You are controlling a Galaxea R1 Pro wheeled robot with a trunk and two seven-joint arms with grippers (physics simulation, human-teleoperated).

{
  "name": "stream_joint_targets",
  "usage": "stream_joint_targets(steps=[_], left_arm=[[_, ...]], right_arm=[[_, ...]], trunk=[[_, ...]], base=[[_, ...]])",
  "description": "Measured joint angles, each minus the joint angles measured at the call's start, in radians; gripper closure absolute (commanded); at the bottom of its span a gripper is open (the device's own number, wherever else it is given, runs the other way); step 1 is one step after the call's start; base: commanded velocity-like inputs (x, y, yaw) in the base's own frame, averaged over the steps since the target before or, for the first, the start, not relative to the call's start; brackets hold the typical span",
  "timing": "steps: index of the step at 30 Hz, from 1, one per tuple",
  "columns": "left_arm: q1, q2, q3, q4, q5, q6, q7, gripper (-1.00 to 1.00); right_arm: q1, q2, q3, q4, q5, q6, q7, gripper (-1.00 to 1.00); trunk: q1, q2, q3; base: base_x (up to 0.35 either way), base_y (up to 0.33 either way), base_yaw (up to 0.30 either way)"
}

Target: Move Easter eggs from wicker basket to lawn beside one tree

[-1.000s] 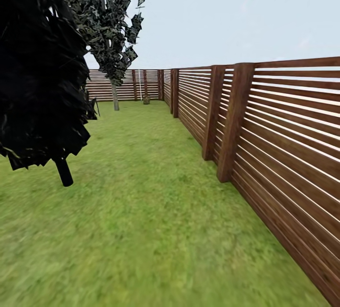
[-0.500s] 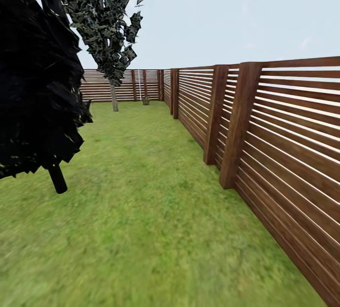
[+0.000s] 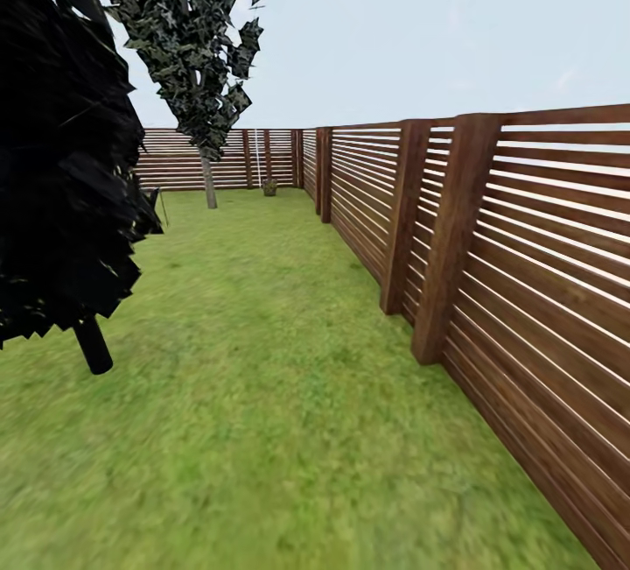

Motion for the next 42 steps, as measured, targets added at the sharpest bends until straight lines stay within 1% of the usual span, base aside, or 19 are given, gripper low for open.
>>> stream_joint_targets(steps=[6, 11, 13, 16, 19, 26, 42], left_arm=[[0.000, -0.003, 0.000, -0.001, 0.000, 0.000, 0.000, -1.00], [0.000, -0.010, 0.000, -0.001, 0.000, -0.001, 0.000, -1.00], [0.000, -0.015, 0.000, -0.001, 0.000, -0.001, 0.000, -1.00], [0.000, -0.020, -0.001, -0.001, 0.000, -0.001, 0.000, -1.00], [0.000, -0.023, -0.001, -0.001, 0.000, -0.001, 0.000, -1.00], [0.000, -0.027, 0.000, -0.001, 0.000, -0.001, 0.000, -1.00], [0.000, -0.026, 0.000, -0.001, 0.000, 0.000, 0.000, -1.00]], right_arm=[[0.000, 0.001, -0.002, -0.001, 0.000, -0.001, 0.000, -1.00], [0.000, 0.002, -0.003, -0.006, -0.003, 0.000, 0.001, -1.00], [0.000, 0.005, -0.001, -0.004, 0.000, 0.000, 0.001, -1.00], [0.000, 0.022, 0.002, -0.001, 0.004, 0.000, 0.003, -1.00], [0.000, 0.026, 0.002, 0.000, 0.005, 0.000, 0.006, -1.00], [0.000, 0.027, 0.002, 0.000, 0.011, 0.000, 0.001, -1.00], [0.000, 0.028, 0.004, 0.000, 0.011, -0.001, 0.001, -1.00]], trunk=[[0.000, 0.000, 0.000], [0.000, 0.000, 0.000], [0.000, 0.000, 0.000], [0.000, 0.000, 0.000], [0.000, 0.000, 0.000], [0.000, 0.000, 0.000], [0.000, 0.000, 0.000]], base=[[0.334, -0.015, 0.000], [0.334, -0.068, 0.000], [0.335, -0.024, 0.000], [0.336, -0.008, 0.000], [0.337, -0.002, 0.000], [0.339, 0.005, 0.000], [0.339, 0.017, 0.000]])
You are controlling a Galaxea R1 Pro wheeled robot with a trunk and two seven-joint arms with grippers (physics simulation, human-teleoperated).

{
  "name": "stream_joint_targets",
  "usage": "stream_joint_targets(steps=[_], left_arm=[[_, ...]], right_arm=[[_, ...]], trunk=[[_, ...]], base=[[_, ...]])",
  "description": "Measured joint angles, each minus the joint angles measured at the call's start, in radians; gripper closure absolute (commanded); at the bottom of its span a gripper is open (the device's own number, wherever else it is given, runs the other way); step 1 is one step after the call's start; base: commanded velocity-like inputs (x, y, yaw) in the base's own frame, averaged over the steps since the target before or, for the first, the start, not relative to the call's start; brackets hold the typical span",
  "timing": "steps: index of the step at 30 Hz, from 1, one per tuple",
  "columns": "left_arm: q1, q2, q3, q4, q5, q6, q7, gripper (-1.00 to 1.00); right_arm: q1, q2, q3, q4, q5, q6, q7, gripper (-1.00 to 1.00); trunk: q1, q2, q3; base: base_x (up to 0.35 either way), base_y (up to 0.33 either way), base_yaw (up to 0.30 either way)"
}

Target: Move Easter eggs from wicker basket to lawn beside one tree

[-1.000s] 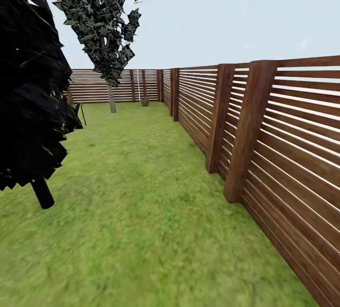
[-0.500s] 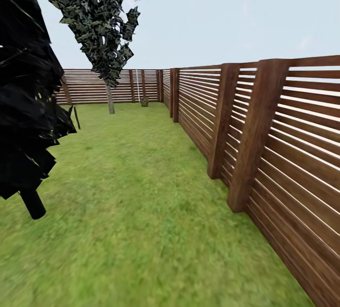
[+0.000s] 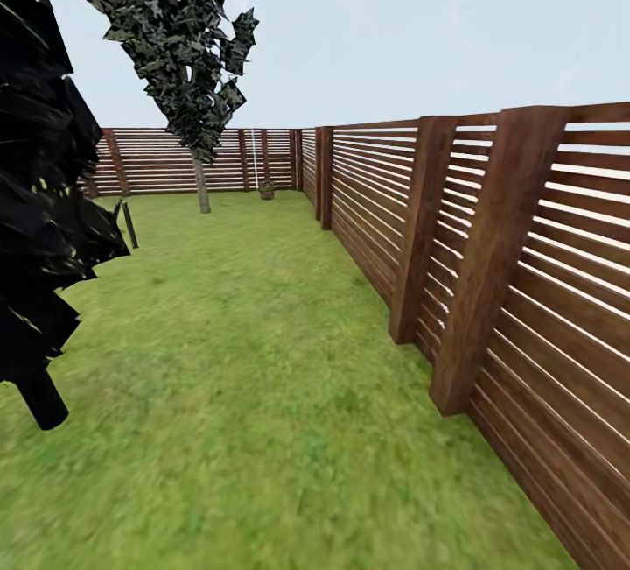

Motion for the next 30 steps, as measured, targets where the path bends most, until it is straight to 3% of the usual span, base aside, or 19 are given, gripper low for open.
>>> stream_joint_targets(steps=[30], left_arm=[[0.000, -0.001, 0.000, 0.000, -0.001, 0.000, 0.000, -1.00]], right_arm=[[0.000, 0.000, 0.000, 0.000, 0.000, 0.001, 0.000, -1.00]], trunk=[[0.000, 0.000, 0.000]], base=[[0.339, -0.018, 0.000]])
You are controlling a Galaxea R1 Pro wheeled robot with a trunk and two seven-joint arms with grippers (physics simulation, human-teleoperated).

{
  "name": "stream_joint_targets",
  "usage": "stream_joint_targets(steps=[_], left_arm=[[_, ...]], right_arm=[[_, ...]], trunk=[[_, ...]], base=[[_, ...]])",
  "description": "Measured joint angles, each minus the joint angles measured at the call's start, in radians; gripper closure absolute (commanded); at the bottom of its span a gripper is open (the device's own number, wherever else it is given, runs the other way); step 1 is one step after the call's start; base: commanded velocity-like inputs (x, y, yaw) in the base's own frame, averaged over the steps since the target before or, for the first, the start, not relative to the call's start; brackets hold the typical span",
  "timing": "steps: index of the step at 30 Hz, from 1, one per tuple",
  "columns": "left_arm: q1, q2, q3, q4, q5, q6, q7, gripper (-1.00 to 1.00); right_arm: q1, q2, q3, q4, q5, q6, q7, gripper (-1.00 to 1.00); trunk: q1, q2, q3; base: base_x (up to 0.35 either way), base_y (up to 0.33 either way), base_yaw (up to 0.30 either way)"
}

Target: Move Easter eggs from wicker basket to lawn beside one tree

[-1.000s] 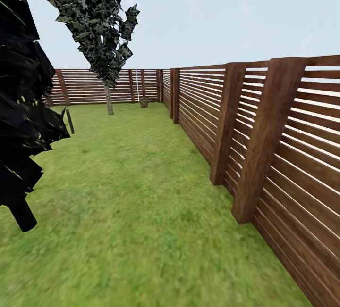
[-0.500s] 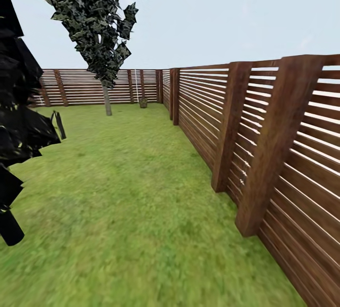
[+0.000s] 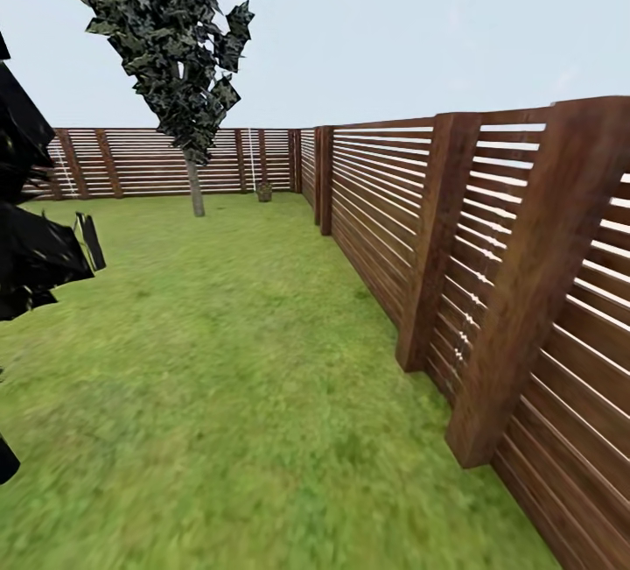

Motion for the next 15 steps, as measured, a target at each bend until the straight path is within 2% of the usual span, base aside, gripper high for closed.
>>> stream_joint_targets(steps=[15], left_arm=[[0.000, 0.000, 0.000, 0.000, 0.000, 0.000, 0.000, -1.00]], right_arm=[[0.000, -0.001, -0.002, 0.000, -0.001, 0.000, -0.001, -1.00]], trunk=[[0.000, 0.000, 0.000]], base=[[0.339, 0.000, 0.001]])
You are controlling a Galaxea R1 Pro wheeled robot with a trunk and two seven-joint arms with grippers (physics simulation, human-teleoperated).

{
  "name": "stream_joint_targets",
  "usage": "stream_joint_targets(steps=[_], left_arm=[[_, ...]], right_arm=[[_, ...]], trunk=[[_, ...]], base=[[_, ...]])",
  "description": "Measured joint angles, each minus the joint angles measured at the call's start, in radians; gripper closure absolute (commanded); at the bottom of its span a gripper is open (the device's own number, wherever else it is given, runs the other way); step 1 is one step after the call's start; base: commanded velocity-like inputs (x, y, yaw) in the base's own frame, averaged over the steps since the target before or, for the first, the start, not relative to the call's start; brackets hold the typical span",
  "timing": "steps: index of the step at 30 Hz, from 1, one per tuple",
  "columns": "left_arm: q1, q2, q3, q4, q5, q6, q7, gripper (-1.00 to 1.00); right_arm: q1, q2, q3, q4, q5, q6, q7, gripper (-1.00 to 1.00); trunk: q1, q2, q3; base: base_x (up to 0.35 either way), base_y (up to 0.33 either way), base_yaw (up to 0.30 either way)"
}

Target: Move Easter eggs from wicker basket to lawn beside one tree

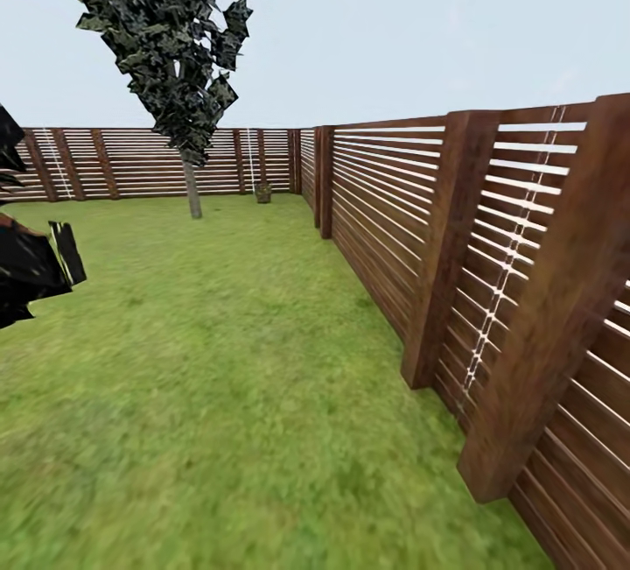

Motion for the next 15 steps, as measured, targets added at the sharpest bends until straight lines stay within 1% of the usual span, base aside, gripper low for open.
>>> stream_joint_targets(steps=[7, 11, 15], left_arm=[[0.000, 0.000, 0.000, 0.000, 0.000, 0.000, 0.000, -1.00], [0.000, 0.000, 0.000, 0.000, 0.000, 0.000, 0.000, -1.00], [0.000, 0.000, 0.000, 0.000, 0.000, 0.000, 0.000, -1.00]], right_arm=[[0.000, 0.000, 0.000, 0.000, 0.001, 0.000, 0.000, -1.00], [0.000, 0.000, 0.000, 0.000, 0.001, 0.000, 0.000, -1.00], [0.000, -0.001, 0.000, 0.000, 0.001, 0.000, 0.001, -1.00]], trunk=[[0.000, 0.000, 0.000], [0.000, 0.000, -0.001], [0.000, 0.000, -0.001]], base=[[0.339, 0.000, 0.068], [0.339, 0.000, 0.172], [0.339, 0.000, 0.071]])
